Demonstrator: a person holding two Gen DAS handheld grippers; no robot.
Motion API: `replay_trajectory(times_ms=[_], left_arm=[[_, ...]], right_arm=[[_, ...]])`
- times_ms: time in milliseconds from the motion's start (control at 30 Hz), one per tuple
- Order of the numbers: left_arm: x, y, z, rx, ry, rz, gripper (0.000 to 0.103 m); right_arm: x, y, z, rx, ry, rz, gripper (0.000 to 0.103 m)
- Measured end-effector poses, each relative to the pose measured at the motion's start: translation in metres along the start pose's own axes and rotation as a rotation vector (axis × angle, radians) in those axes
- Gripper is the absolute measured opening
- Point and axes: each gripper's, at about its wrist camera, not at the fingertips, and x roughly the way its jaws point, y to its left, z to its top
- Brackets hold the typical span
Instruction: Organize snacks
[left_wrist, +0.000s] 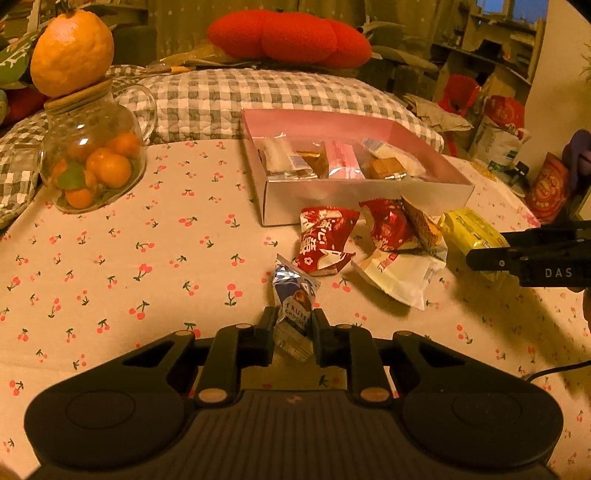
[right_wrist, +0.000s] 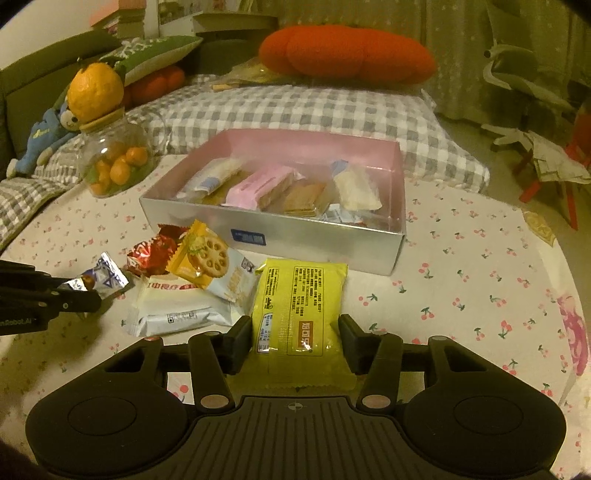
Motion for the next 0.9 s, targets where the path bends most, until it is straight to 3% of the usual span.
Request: replay_trajectory(times_ms=[633,900], left_arm=[[-0.011,-0.003,0.017,-0.056,0.023,-0.05,0.018],[-0.015,-0.005,0.03,-0.052,0.014,-0.046,0.018]], right_arm=[[-0.013,0.002,0.018,0.042,0.069,-0.017,0.049],[-0.024,0.006,0.03,-0.006,0.047,-0.021,0.049]])
